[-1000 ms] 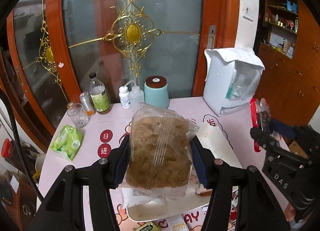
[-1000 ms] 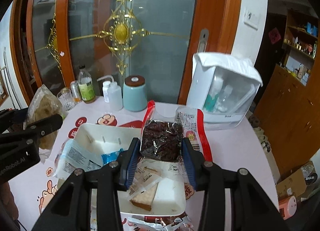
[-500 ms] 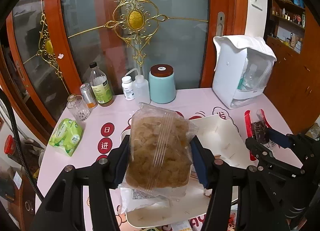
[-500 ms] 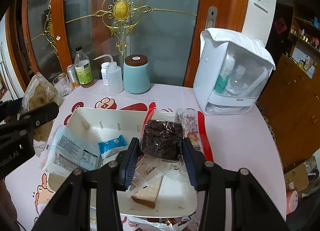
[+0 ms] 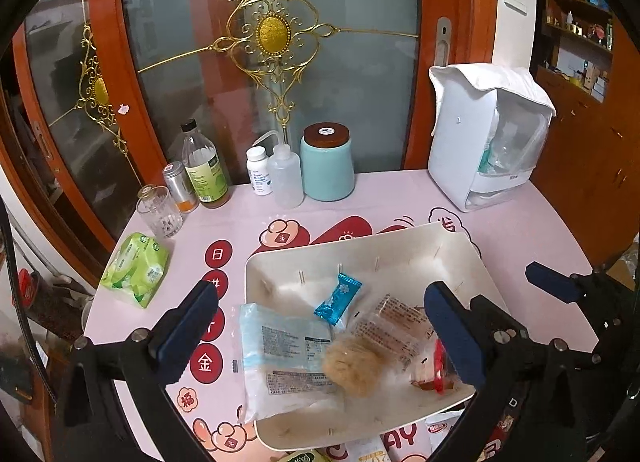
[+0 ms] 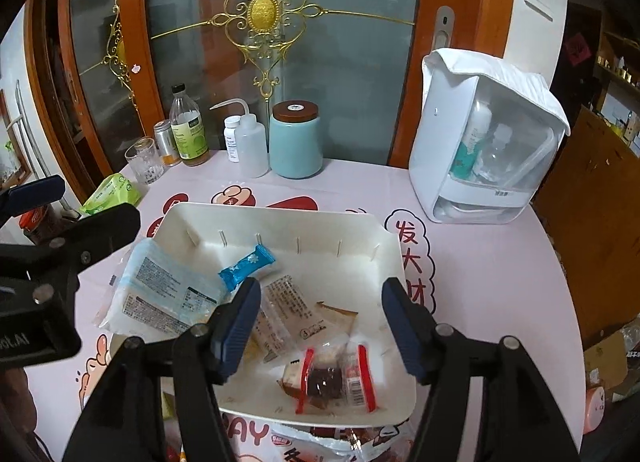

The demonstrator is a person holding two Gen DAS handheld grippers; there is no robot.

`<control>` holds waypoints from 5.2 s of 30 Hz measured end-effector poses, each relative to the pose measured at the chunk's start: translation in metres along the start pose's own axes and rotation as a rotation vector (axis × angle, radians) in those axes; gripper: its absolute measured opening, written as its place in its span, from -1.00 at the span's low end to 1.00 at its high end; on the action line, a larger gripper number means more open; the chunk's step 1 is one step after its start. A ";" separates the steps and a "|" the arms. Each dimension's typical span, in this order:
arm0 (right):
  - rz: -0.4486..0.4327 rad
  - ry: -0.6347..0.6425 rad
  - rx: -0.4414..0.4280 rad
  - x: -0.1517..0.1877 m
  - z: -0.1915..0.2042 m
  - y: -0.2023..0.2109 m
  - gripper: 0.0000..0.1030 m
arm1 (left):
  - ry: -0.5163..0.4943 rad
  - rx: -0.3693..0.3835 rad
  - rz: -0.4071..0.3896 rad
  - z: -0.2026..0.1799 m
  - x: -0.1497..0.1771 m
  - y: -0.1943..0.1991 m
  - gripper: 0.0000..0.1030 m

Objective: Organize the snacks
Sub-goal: 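Lower both bags into the white tray and open both tools, then withdraw both tools from the tray toward the remaining snacks, then grasp the clear corn-snack bag with the left tool while the right grasps the white LIPO bag, then lift both bags and carry them over the white tray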

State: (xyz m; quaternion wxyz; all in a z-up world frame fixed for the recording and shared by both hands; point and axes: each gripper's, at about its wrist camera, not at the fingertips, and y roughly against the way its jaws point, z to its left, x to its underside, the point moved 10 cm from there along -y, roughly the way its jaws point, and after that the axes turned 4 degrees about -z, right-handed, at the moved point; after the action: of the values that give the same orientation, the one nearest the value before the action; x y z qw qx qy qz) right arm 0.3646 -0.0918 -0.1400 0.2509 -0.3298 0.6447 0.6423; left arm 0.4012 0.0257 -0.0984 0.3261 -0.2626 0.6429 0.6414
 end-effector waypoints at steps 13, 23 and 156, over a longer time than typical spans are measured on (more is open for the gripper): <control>-0.036 0.019 -0.020 0.014 0.006 0.051 0.24 | -0.013 0.015 -0.031 -0.006 0.006 0.045 0.99; -0.093 0.051 -0.027 0.031 0.012 0.116 0.24 | -0.026 0.009 -0.086 -0.004 0.021 0.108 0.99; -0.085 -0.264 0.051 -0.029 0.008 0.057 -0.30 | -0.206 0.131 -0.046 -0.024 -0.024 0.061 0.10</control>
State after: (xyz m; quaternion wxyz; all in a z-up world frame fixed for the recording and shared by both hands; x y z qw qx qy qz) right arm 0.3406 -0.0829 -0.0810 0.3688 -0.2630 0.6076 0.6525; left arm 0.3691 0.0023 -0.0411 0.4215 -0.1884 0.6402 0.6140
